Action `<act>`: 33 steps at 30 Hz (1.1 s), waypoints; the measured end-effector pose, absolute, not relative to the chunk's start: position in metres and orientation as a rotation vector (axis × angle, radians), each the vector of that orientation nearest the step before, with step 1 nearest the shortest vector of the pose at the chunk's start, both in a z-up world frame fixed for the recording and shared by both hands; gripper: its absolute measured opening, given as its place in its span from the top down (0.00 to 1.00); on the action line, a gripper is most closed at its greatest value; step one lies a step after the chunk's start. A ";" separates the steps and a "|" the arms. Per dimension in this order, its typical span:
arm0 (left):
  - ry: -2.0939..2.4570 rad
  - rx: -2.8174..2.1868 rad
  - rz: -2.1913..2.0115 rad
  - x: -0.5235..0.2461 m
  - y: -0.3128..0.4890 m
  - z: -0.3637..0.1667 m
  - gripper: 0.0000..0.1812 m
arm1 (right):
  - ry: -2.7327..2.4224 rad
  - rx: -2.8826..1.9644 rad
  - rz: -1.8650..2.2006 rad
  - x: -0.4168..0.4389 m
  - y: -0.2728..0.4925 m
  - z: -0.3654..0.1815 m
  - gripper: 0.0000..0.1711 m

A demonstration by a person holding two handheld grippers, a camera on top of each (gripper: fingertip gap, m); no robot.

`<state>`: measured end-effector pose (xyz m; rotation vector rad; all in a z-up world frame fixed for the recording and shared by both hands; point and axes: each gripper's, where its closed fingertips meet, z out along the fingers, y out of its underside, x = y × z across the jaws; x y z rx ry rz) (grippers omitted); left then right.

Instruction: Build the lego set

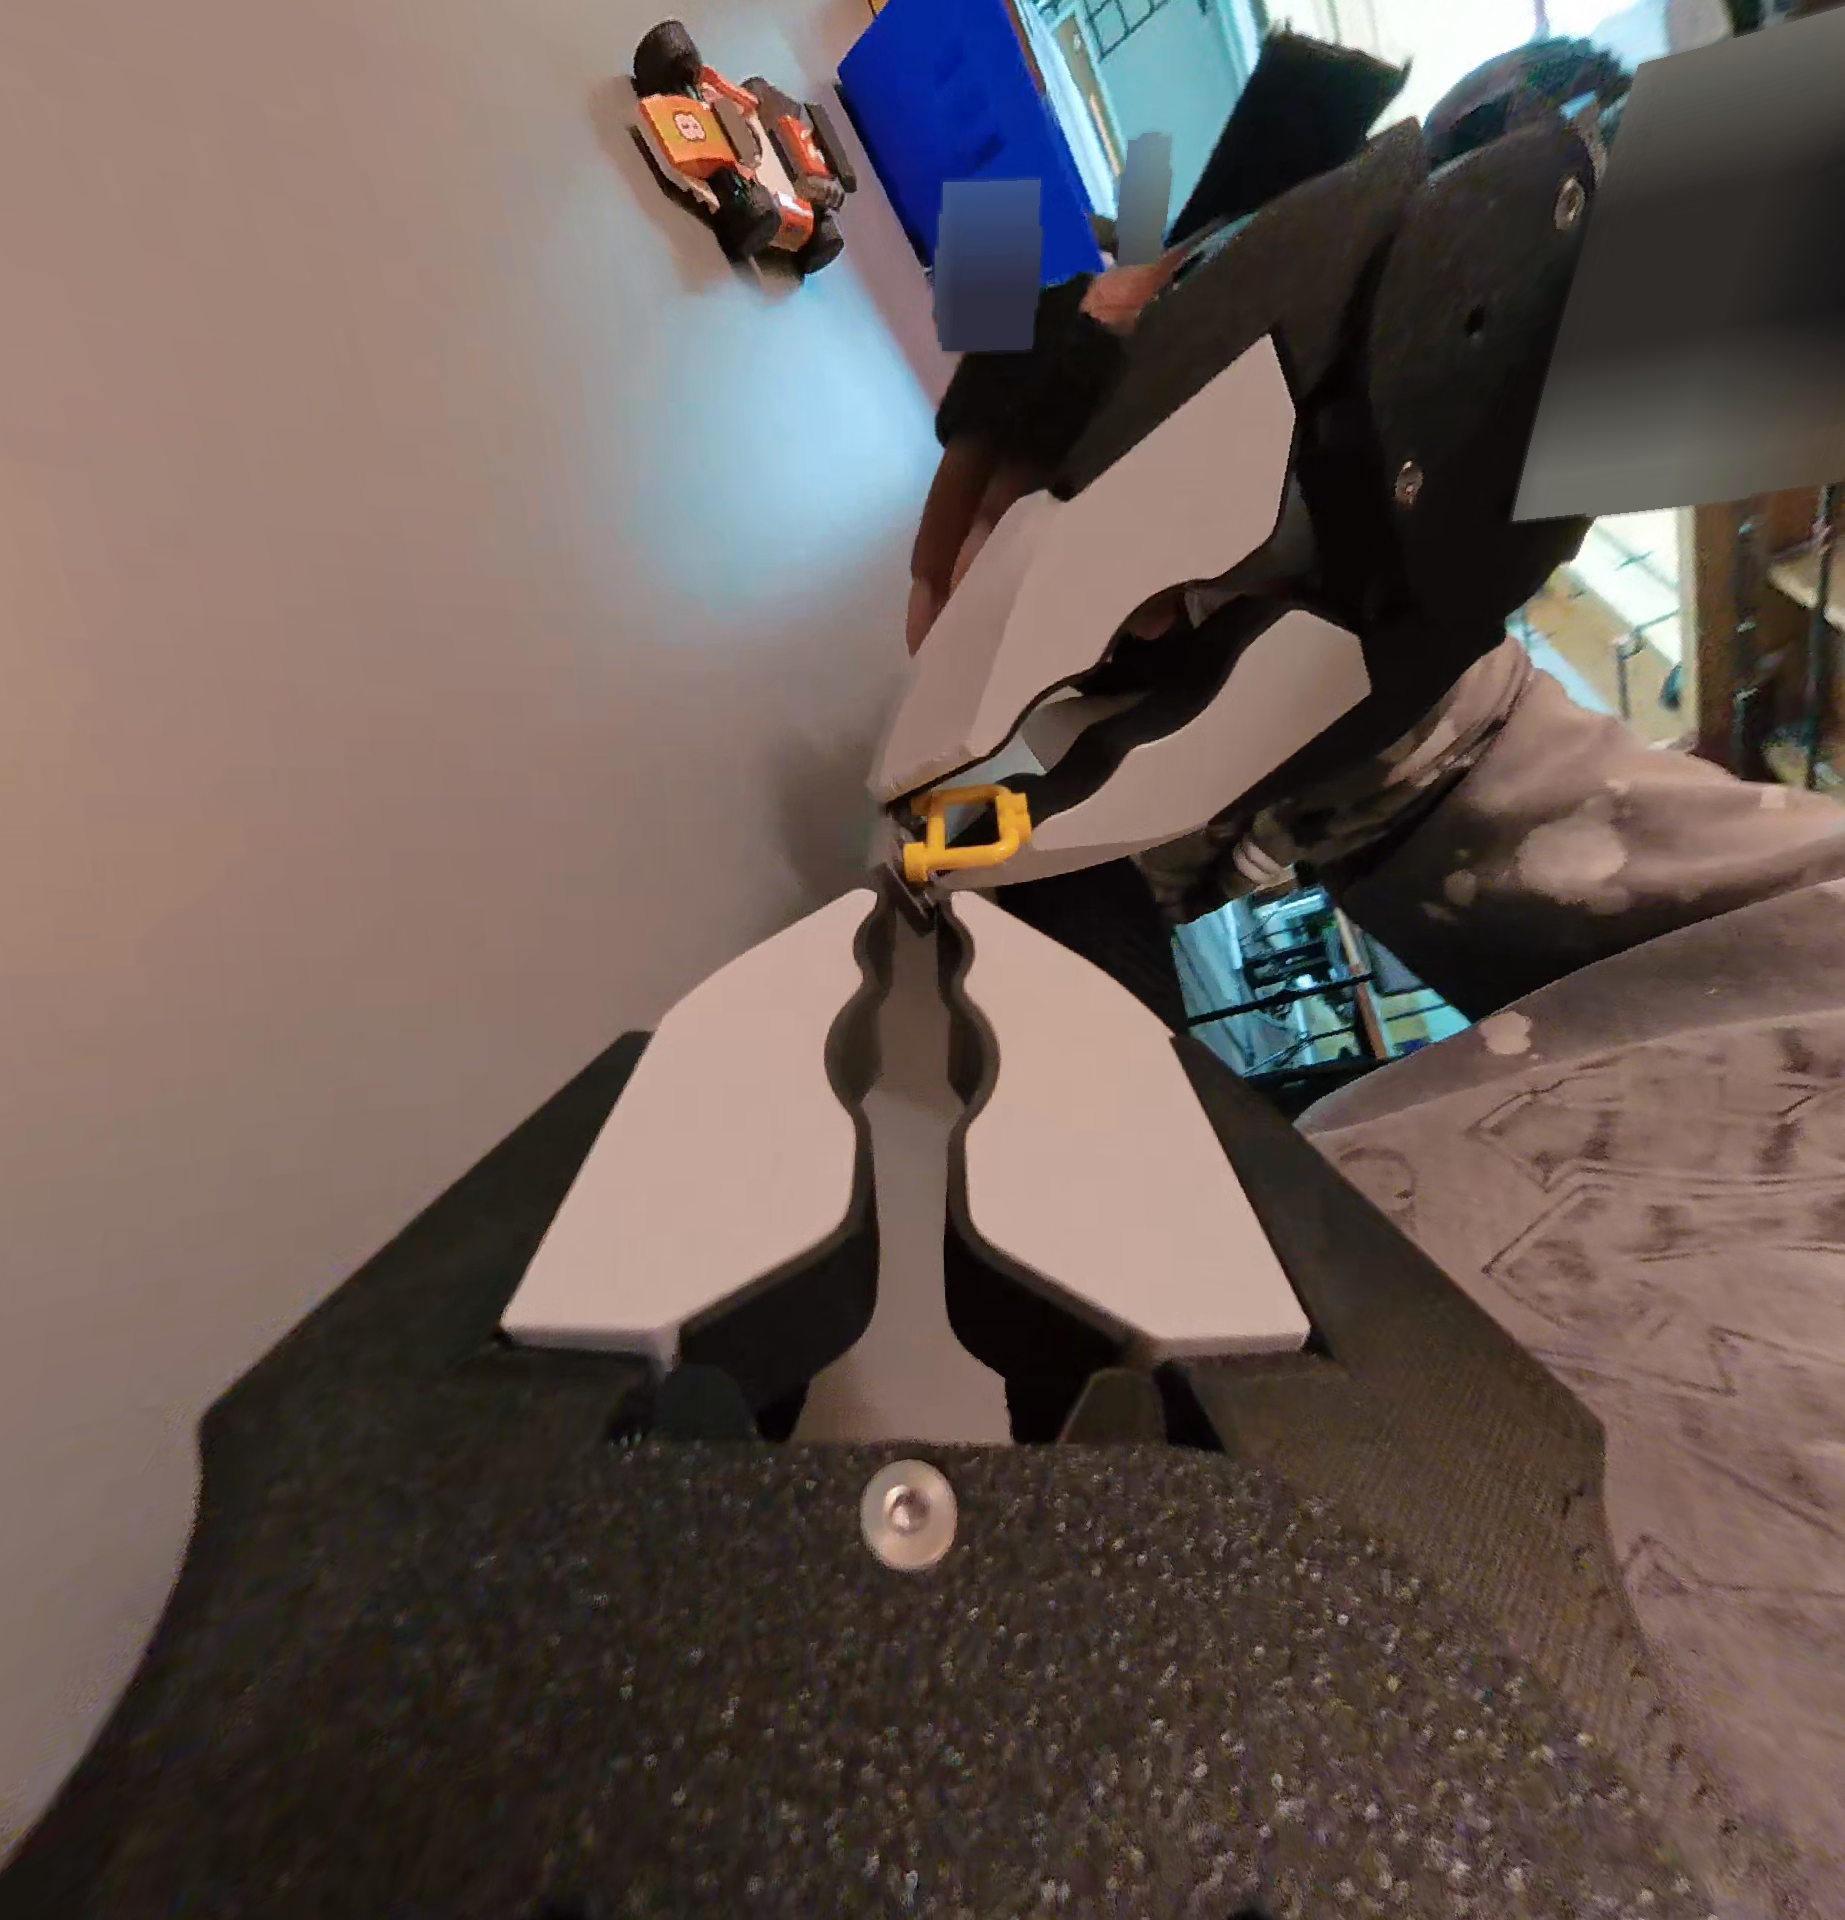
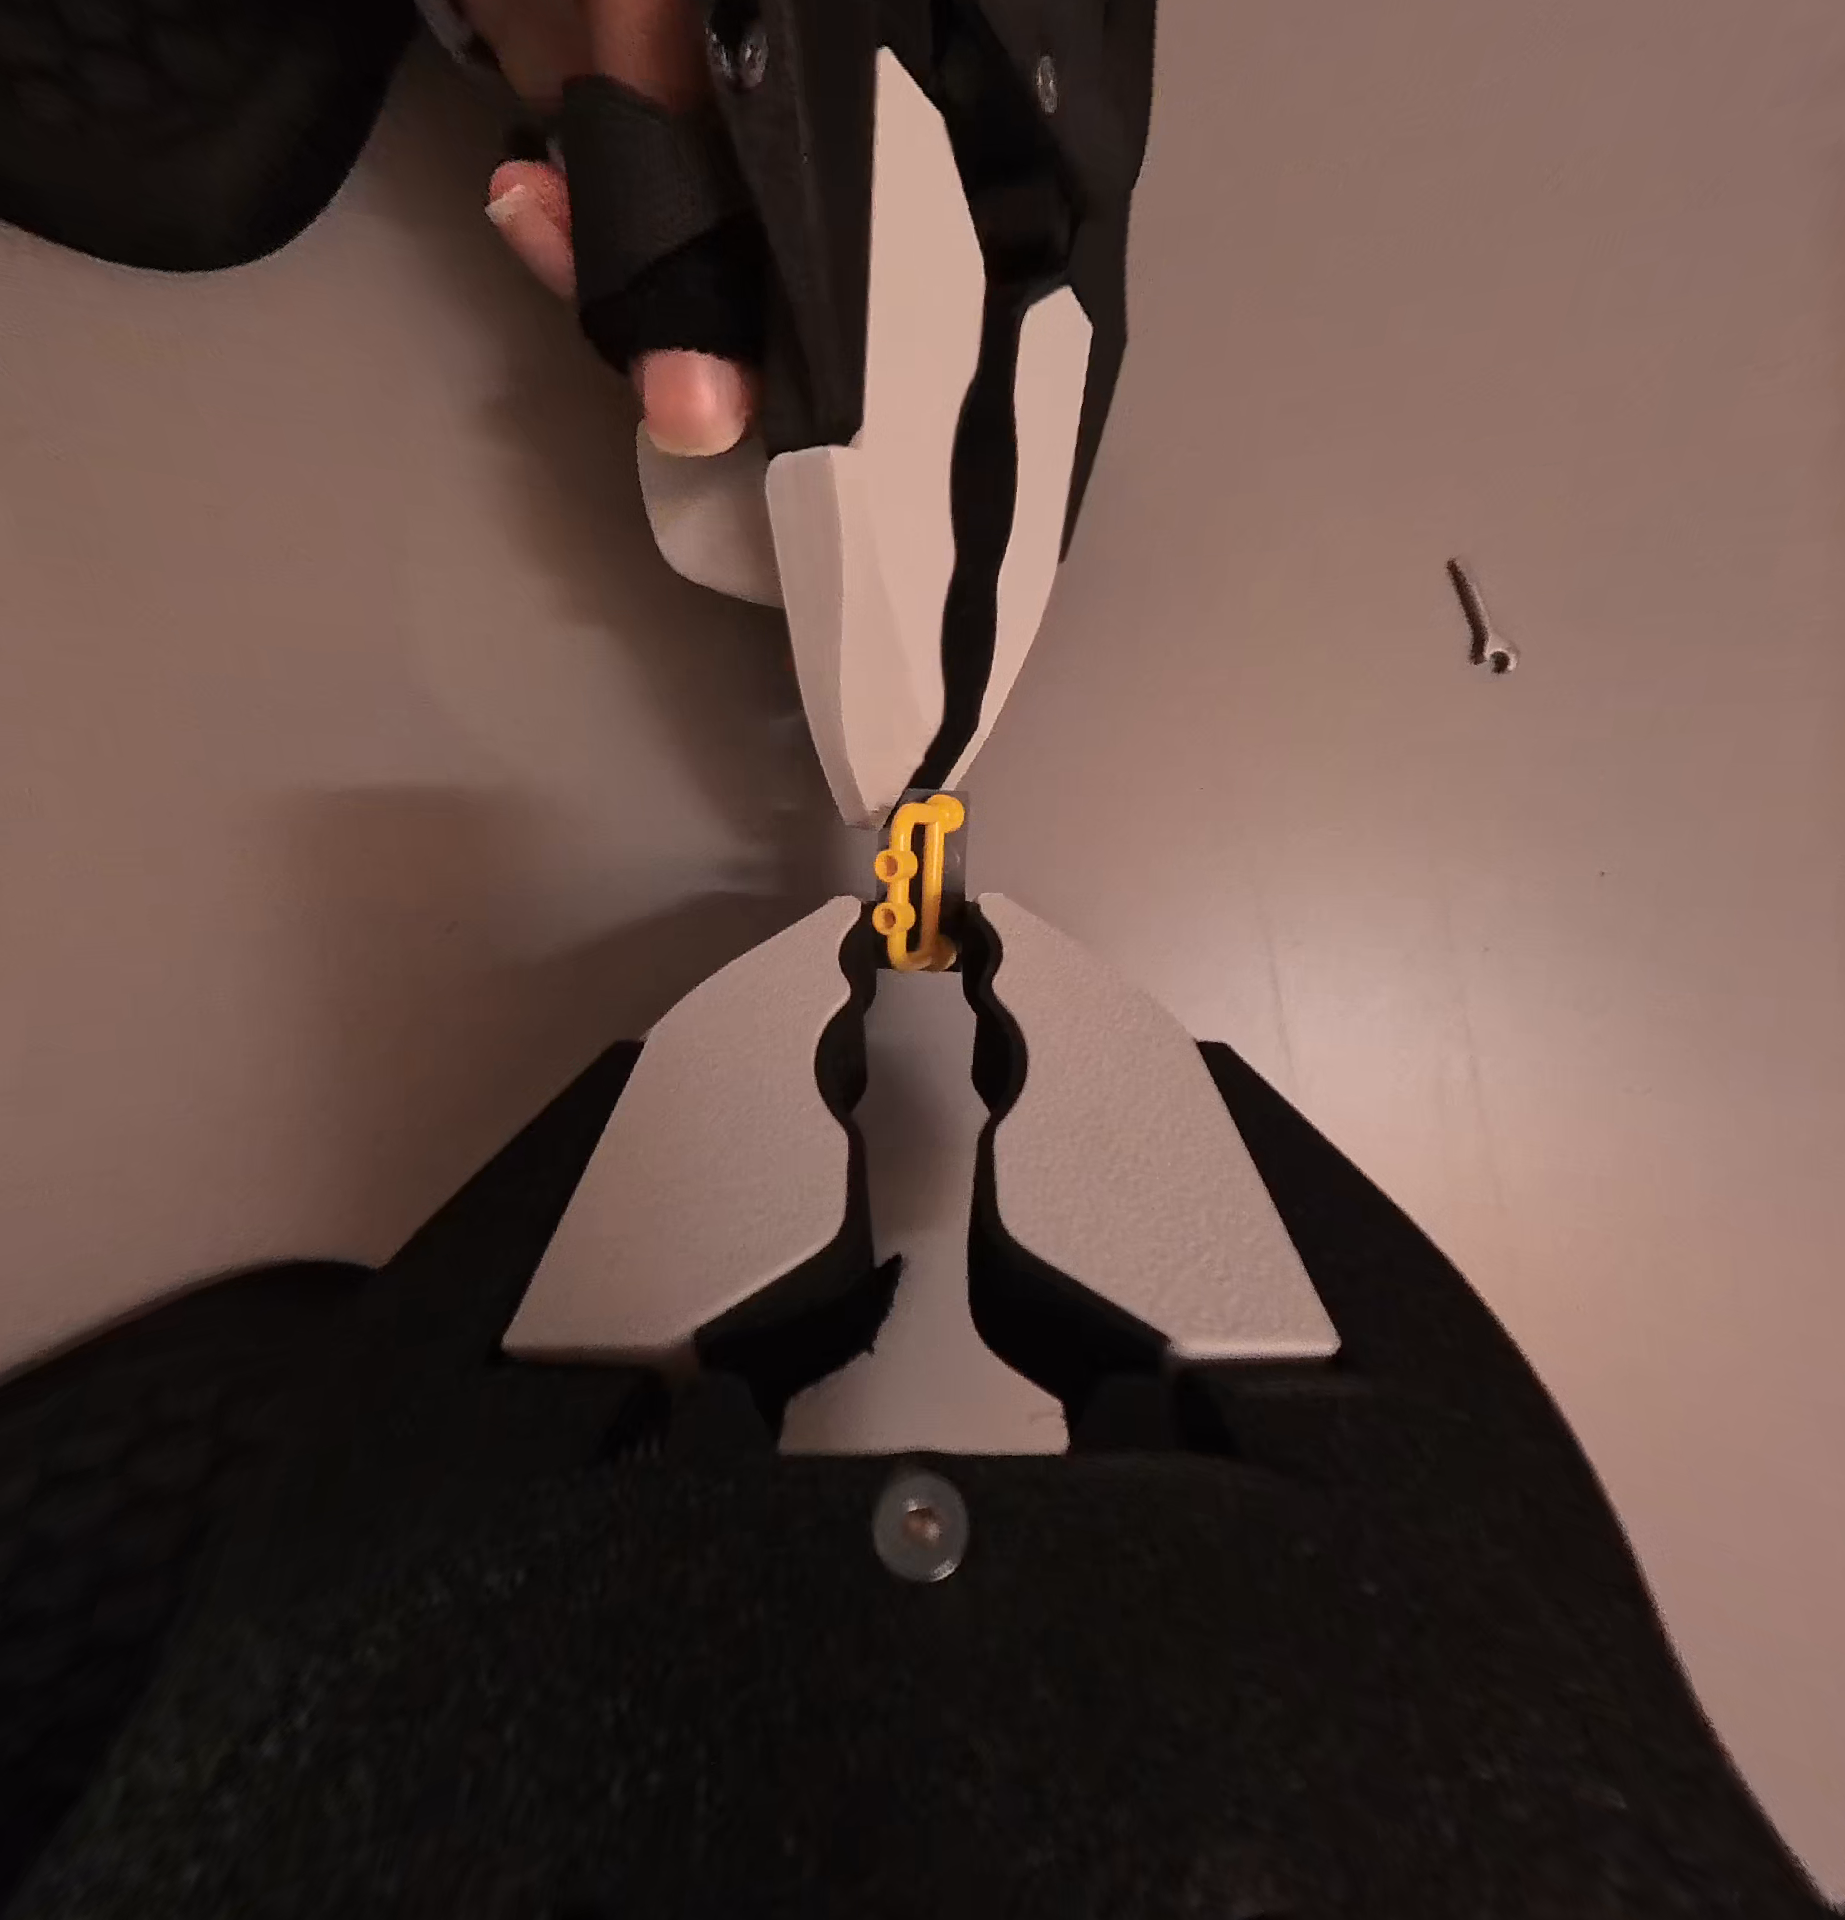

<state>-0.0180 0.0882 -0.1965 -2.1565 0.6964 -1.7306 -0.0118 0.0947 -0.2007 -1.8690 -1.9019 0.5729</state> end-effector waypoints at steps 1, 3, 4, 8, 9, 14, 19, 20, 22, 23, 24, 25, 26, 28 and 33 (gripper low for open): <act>0.672 -2.154 -1.747 -0.018 0.088 -0.196 0.96 | -1.902 -1.864 0.566 -0.012 0.095 -0.200 0.91; 0.639 -2.140 -1.765 -0.017 0.088 -0.194 0.96 | -1.899 -1.855 0.556 -0.011 0.095 -0.199 0.91; 0.620 -2.130 -1.764 -0.017 0.089 -0.193 0.96 | -1.892 -1.849 0.544 -0.011 0.096 -0.198 0.91; 0.510 -2.093 -1.746 -0.017 0.095 -0.190 0.97 | -1.830 -1.846 0.508 -0.012 0.101 -0.196 0.91; 0.489 -2.081 -1.726 -0.018 0.097 -0.189 0.97 | -1.802 -1.854 0.508 -0.012 0.103 -0.196 0.91; 0.357 -2.040 -1.687 -0.020 0.106 -0.187 0.93 | -1.677 -1.908 0.516 -0.014 0.111 -0.195 0.91; 0.229 -2.033 -1.622 -0.020 0.112 -0.190 0.92 | -1.596 -1.984 0.552 -0.015 0.115 -0.194 0.91; 0.204 -2.030 -1.609 -0.021 0.113 -0.190 0.92 | -1.583 -1.993 0.558 -0.015 0.116 -0.193 0.91; 0.161 -2.019 -1.599 -0.021 0.115 -0.190 0.92 | -1.562 -2.009 0.569 -0.017 0.116 -0.192 0.91; 0.139 -2.014 -1.593 -0.021 0.116 -0.190 0.92 | -1.551 -2.016 0.572 -0.017 0.117 -0.191 0.91; 0.120 -2.005 -1.590 -0.021 0.117 -0.189 0.92 | -1.540 -2.024 0.572 -0.018 0.117 -0.191 0.91; 0.100 -1.993 -1.598 -0.021 0.117 -0.187 0.92 | -1.531 -2.028 0.577 -0.018 0.118 -0.191 0.91; 0.083 -1.983 -1.610 -0.020 0.117 -0.186 0.92 | -1.519 -2.031 0.581 -0.019 0.118 -0.190 0.91; 0.062 -1.975 -1.610 -0.018 0.117 -0.185 0.94 | -1.500 -2.040 0.580 -0.020 0.119 -0.189 0.91; 0.010 -1.940 -1.621 -0.018 0.120 -0.182 0.97 | -1.444 -2.060 0.594 -0.020 0.122 -0.188 0.91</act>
